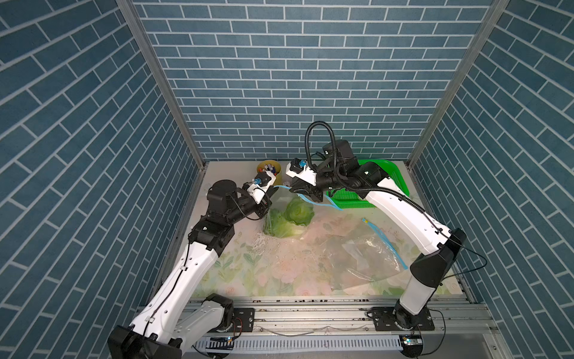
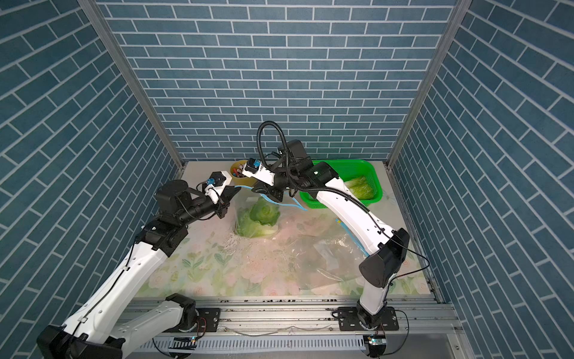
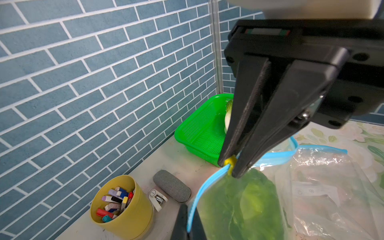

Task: Put the chinese cabbages into a zipper bag and zip it
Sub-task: Zip the zipper on the zipper food storage bag.

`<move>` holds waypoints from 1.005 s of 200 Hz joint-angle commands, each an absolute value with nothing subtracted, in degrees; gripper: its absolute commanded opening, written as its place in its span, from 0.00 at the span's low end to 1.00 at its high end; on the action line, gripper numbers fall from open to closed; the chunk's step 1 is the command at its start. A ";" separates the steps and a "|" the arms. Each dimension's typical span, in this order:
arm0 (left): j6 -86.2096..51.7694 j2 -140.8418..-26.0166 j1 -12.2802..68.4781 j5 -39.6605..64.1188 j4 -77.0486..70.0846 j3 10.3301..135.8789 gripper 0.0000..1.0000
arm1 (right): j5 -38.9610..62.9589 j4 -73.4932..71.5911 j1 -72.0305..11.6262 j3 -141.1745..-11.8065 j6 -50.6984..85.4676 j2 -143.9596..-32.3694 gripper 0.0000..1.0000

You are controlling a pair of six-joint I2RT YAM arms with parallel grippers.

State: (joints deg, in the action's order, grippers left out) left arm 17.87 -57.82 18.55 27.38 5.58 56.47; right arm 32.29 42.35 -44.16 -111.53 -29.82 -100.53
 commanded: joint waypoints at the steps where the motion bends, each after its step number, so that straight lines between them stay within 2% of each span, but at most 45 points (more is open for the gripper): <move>1: 16.02 -56.57 17.40 19.17 2.57 56.60 0.00 | 29.99 45.14 -42.32 -110.19 -29.04 -97.06 0.03; 201: 10.40 -57.22 16.45 1.65 5.65 58.89 0.00 | 27.21 39.08 -39.20 -97.03 -25.05 -90.18 0.01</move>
